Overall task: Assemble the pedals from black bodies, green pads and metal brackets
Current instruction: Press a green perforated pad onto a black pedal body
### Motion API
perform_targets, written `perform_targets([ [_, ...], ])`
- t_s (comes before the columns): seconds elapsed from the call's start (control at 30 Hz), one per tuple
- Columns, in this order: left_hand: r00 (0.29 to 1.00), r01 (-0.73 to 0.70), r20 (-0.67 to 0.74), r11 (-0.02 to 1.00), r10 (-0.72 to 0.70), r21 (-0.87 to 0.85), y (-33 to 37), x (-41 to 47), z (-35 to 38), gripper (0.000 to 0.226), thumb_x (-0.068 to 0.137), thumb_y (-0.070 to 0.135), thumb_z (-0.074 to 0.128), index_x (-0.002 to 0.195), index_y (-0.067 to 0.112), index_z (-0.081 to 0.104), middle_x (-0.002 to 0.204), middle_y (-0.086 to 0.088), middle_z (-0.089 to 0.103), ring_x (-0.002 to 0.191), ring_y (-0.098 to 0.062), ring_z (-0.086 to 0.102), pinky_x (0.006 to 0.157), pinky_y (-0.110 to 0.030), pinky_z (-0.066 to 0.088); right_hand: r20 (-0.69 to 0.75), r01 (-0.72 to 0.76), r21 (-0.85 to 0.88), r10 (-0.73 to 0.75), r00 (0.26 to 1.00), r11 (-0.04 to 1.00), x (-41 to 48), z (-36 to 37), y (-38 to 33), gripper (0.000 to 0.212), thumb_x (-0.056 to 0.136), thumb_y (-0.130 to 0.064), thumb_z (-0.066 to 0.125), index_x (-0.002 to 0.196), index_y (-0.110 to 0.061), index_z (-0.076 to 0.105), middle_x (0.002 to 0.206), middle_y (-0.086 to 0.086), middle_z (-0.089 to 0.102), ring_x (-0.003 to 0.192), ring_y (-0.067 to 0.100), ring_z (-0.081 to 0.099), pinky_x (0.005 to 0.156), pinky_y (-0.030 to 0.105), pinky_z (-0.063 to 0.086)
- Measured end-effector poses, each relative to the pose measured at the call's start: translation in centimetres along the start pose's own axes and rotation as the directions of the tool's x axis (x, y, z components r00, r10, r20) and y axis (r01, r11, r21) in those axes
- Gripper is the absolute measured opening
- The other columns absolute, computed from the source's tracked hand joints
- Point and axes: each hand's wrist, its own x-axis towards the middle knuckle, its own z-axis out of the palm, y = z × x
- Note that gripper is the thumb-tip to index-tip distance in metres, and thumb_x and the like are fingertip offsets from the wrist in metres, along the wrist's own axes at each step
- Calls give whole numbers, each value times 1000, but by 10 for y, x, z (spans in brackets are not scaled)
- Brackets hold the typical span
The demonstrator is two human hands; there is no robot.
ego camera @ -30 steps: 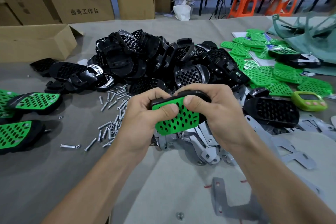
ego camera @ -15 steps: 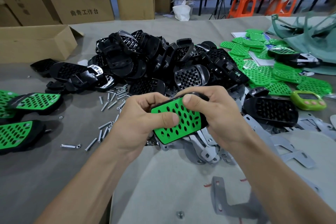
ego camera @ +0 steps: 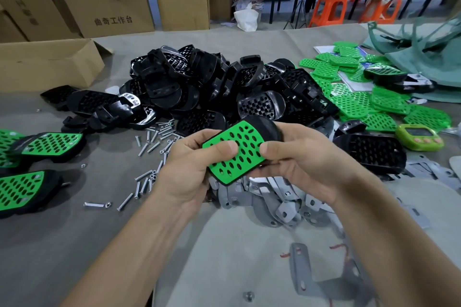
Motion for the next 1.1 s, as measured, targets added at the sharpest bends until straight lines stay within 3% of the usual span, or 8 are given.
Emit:
perform_targets([
  [0.13, 999, -15, -46, 993, 21, 121, -3, 0, -1, 37, 58, 6, 88, 92, 14, 77, 94, -13, 79, 76, -24, 77, 59, -27, 59, -71, 73, -44, -76, 995, 996, 4, 3, 3, 36, 84, -5, 60, 119, -3, 66, 104, 16, 76, 95, 30, 74, 76, 34, 60],
  [0.23, 994, -92, -35, 951, 108, 295, -6, -1, 1, 18, 69, 30, 83, 85, 28, 76, 88, 4, 77, 76, -11, 72, 62, -20, 55, -110, 98, -117, -111, 988, 988, 5, 6, 4, 38, 82, -4, 60, 119, -6, 67, 104, 17, 76, 96, 34, 74, 80, 43, 61],
  [0.33, 978, -162, -41, 866, 205, 474, -9, -1, 1, 31, 72, 53, 75, 84, 26, 67, 76, 11, 66, 68, -6, 61, 58, -17, 49, -94, 115, -155, -131, 987, 981, 4, 9, 5, 36, 85, 2, 59, 119, -5, 66, 103, 20, 74, 96, 37, 74, 80, 49, 61],
  [0.47, 962, -199, -57, 830, 266, 521, -9, 4, 0, 22, 77, 44, 74, 75, 24, 67, 68, 10, 67, 61, -5, 60, 54, -18, 48, -94, 130, -162, -147, 985, 978, 3, 13, 7, 33, 92, 15, 53, 118, -1, 65, 104, 25, 72, 93, 39, 74, 72, 45, 64],
  [0.63, 933, -237, -123, 832, 340, 501, -11, 6, 1, 19, 76, 39, 77, 71, 23, 68, 66, 6, 69, 59, -6, 62, 52, -22, 50, -122, 114, -77, -123, 985, 990, 6, 17, 9, 34, 85, 3, 59, 118, -4, 67, 98, 18, 74, 87, 34, 74, 66, 38, 61],
  [0.83, 900, -200, -273, 879, 339, 432, -19, 2, 3, 25, 80, 45, 73, 77, 21, 67, 81, -10, 73, 71, -20, 69, 62, -46, 59, -142, 99, -38, -104, 984, 994, 10, 22, 14, 44, 82, 6, 68, 123, -10, 65, 104, 18, 75, 93, 33, 74, 78, 39, 62],
  [1.0, 963, -182, -87, 858, 253, 480, -11, 2, -2, 18, 82, 39, 72, 79, 21, 73, 79, -3, 76, 71, -14, 72, 60, -28, 58, -203, 142, -98, -160, 966, 985, 7, 18, 10, 44, 86, 17, 63, 119, -10, 67, 97, 21, 76, 87, 36, 76, 71, 36, 62],
  [1.1, 989, -150, 82, 869, 126, 472, -4, 4, -10, 14, 75, 20, 76, 89, 20, 76, 90, -7, 78, 83, -23, 76, 70, -34, 62, -254, 149, -92, -168, 952, 984, 6, 13, 7, 45, 84, 21, 62, 116, -10, 69, 95, 22, 76, 85, 37, 76, 67, 37, 62],
])
